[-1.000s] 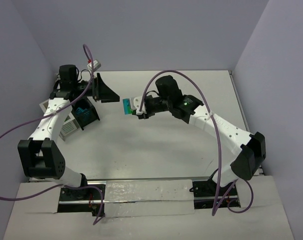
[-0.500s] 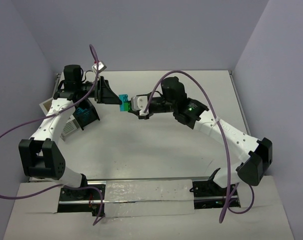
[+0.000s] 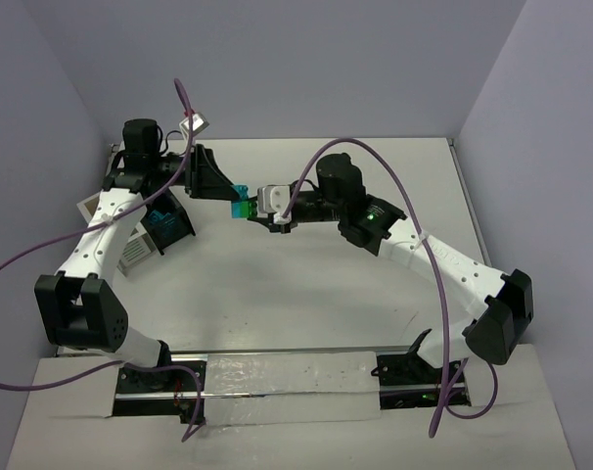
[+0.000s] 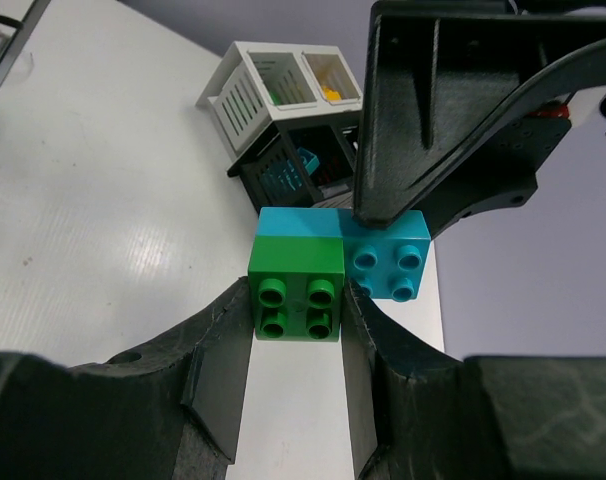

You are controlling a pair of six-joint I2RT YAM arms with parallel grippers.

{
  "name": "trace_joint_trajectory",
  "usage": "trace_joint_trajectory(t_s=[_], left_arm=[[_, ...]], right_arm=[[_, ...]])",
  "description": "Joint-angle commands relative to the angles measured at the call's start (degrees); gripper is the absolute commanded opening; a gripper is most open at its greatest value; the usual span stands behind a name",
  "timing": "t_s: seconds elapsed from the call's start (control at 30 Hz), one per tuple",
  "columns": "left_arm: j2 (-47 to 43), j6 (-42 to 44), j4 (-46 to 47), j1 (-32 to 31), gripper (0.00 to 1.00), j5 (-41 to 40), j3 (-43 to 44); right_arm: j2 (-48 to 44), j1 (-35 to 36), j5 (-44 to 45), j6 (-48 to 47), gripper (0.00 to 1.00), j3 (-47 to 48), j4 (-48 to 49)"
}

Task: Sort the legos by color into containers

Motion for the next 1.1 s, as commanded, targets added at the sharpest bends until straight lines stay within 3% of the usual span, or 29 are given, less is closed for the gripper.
trace_joint_trajectory(t_s=[0.0, 0.17, 0.33, 0.43, 0.57, 0.7, 0.87, 0.9, 0.93, 1.0, 1.03, 1.07], left_arm=[[-1.69, 0.54, -0.51, -0.77, 0.69, 7.17, 1.72], [-1.86, -1.4, 1.3, -0.71, 0.46, 7.53, 0.91], [-2.2, -3.37, 2.33, 0.07, 0.01, 7.8, 0.01], [-1.91, -1.22, 0.31, 2.13, 0.0, 8.49, 0.13], [2.24, 15.0, -21.35, 6.91, 0.0, 11.7, 3.95], [3.63, 20.87, -26.6, 13.0, 0.0, 10.75, 5.06], [1.8, 27.91, -30.0, 15.24, 0.0, -6.95, 9.07], [0.42, 27.07, -27.09, 15.32, 0.0, -12.55, 7.99], [-2.76, 24.95, -23.09, 15.39, 0.0, -23.97, 6.18], [-4.66, 23.51, -18.21, 15.34, 0.0, -30.38, 3.3], [-6.88, 23.77, -15.37, 15.26, 0.0, -41.18, 1.27], [-8.02, 24.49, -14.28, 15.18, 0.0, -46.54, 0.21]], right_arm=[[-1.8, 0.88, -0.58, 1.43, 0.0, -0.15, 5.47], [-1.8, 1.51, -0.57, 1.07, 0.0, -0.6, 5.49], [-3.02, 1.43, 0.35, 0.0, 0.0, -2.44, 5.51], [-5.3, 1.18, 0.87, -0.75, 0.0, -5.22, 7.16], [-9.22, 0.22, 1.53, -1.3, 0.0, -9.48, 8.04], [-12.37, -0.33, 2.28, -2.04, 0.0, -11.79, 7.58], [-13.51, -1.95, 4.46, -2.49, 0.0, -12.45, 3.2], [-13.16, -2.53, 5.07, -1.44, 0.0, -12.3, 2.63], [-12.72, -3.03, 5.76, -0.62, 0.0, -11.87, 1.75], [-12.09, -3.55, 6.98, 0.37, 0.0, -11.5, 0.61], [-11.58, -4.07, 7.78, 1.36, 0.0, -10.96, -0.25], [-11.34, -4.44, 8.22, 2.07, 0.0, -10.61, -0.72]])
